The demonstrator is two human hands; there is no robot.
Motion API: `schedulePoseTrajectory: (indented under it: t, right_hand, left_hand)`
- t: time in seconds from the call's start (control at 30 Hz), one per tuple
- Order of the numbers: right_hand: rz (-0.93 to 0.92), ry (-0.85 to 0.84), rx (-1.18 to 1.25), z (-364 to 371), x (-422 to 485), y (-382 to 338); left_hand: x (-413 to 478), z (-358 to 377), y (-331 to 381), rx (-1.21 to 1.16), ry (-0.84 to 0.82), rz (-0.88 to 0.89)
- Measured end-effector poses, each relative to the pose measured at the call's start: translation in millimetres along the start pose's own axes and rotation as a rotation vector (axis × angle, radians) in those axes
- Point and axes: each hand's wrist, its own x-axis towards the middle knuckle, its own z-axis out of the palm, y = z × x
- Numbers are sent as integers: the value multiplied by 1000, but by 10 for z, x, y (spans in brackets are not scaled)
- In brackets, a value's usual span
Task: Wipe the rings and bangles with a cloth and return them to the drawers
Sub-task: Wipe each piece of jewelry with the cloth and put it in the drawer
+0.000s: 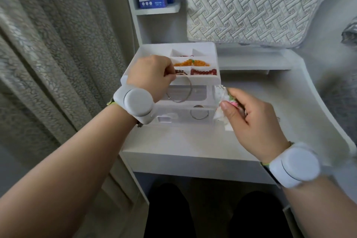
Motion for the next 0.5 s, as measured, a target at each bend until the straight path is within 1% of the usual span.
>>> schedulePoseTrajectory:
  t: [0.13, 0.3, 0.5]
  right_hand:
    - [7, -42, -6, 72, 6, 28]
    - [0, -48, 7, 115, 19, 38]
    - [2, -38, 25, 135, 22, 44]
  left_hand:
    - [42, 20, -67, 138, -123, 39]
    - [81, 12, -34, 226, -341, 34]
    - [122, 34, -2, 342, -498, 40]
